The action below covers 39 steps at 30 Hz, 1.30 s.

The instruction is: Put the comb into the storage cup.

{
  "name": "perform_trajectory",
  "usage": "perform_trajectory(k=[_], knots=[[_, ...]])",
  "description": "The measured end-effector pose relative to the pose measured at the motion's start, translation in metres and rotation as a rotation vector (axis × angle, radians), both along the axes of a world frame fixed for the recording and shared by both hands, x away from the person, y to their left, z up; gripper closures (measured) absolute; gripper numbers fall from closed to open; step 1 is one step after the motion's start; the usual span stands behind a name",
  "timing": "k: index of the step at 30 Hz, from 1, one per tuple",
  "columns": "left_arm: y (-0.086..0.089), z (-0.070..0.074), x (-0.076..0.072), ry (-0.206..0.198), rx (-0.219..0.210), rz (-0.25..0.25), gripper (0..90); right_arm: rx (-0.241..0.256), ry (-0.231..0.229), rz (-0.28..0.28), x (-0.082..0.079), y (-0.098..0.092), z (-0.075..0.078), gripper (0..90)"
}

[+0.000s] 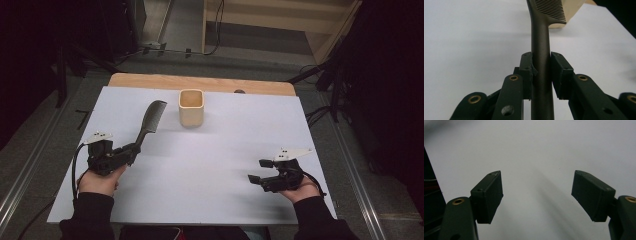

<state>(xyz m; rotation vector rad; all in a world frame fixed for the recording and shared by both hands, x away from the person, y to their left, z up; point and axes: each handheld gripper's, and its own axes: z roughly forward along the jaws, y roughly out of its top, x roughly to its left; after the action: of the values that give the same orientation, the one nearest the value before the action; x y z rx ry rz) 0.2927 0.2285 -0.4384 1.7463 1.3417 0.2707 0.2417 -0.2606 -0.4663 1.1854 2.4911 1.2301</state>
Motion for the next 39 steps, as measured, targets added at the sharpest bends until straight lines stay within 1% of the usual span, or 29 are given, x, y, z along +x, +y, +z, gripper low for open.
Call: perform_trajectory(k=[1, 4, 7, 9, 12, 14, 16, 21, 23, 27, 29, 33, 34, 37, 39], knots=[[-0.001, 0.0, 0.001, -0.001, -0.015, -0.002, 73.0, -0.001, 0.0, 0.001, 0.0, 0.0, 0.0, 23.1], [-0.004, 0.0, 0.005, -0.006, -0.026, 0.004, 73.0, -0.001, 0.002, 0.001, -0.001, 0.002, 0.0, 23.1], [-0.008, 0.001, 0.007, -0.024, -0.031, 0.014, 73.0, 0.0, -0.005, 0.004, -0.002, 0.003, 0.001, 23.1], [-0.012, 0.002, 0.008, -0.042, -0.027, 0.02, 73.0, 0.01, 0.005, -0.002, -0.002, 0.004, 0.002, 23.0], [-0.016, 0.003, 0.008, -0.061, -0.025, 0.026, 73.0, 0.021, 0.007, -0.007, -0.003, 0.007, 0.002, 22.8], [-0.019, 0.004, 0.009, -0.071, -0.029, 0.03, 73.0, 0.043, 0.012, -0.011, -0.003, 0.01, 0.003, 22.5], [-0.022, 0.004, 0.01, -0.08, -0.028, 0.034, 73.0, 0.05, 0.005, -0.011, -0.004, 0.012, 0.005, 22.3], [-0.027, 0.005, 0.012, -0.118, -0.027, 0.047, 73.0, 0.069, 0.003, -0.042, -0.005, 0.015, 0.009, 22.1], [-0.03, 0.005, 0.013, -0.119, -0.031, 0.046, 73.0, 0.075, 0.002, -0.049, -0.006, 0.018, 0.011, 22.0], [-0.037, 0.004, 0.015, -0.138, -0.038, 0.057, 73.0, 0.076, 0.001, -0.062, -0.006, 0.023, 0.015, 22.0], [-0.039, 0.004, 0.015, -0.155, -0.039, 0.069, 73.0, 0.076, -0.001, -0.07, -0.006, 0.026, 0.017, 21.9], [-0.045, 0.003, 0.014, -0.193, -0.027, 0.09, 73.0, 0.082, -0.007, -0.091, -0.006, 0.032, 0.021, 22.0], [-0.046, 0.002, 0.014, -0.199, -0.029, 0.093, 73.0, 0.081, -0.014, -0.093, -0.005, 0.033, 0.022, 22.0], [-0.05, -0.001, 0.014, -0.207, -0.04, 0.107, 72.9, 0.091, -0.014, -0.111, -0.005, 0.037, 0.025, 22.0], [-0.052, -0.003, 0.013, -0.211, -0.046, 0.104, 73.0, 0.094, -0.019, -0.122, -0.004, 0.04, 0.027, 21.9]])
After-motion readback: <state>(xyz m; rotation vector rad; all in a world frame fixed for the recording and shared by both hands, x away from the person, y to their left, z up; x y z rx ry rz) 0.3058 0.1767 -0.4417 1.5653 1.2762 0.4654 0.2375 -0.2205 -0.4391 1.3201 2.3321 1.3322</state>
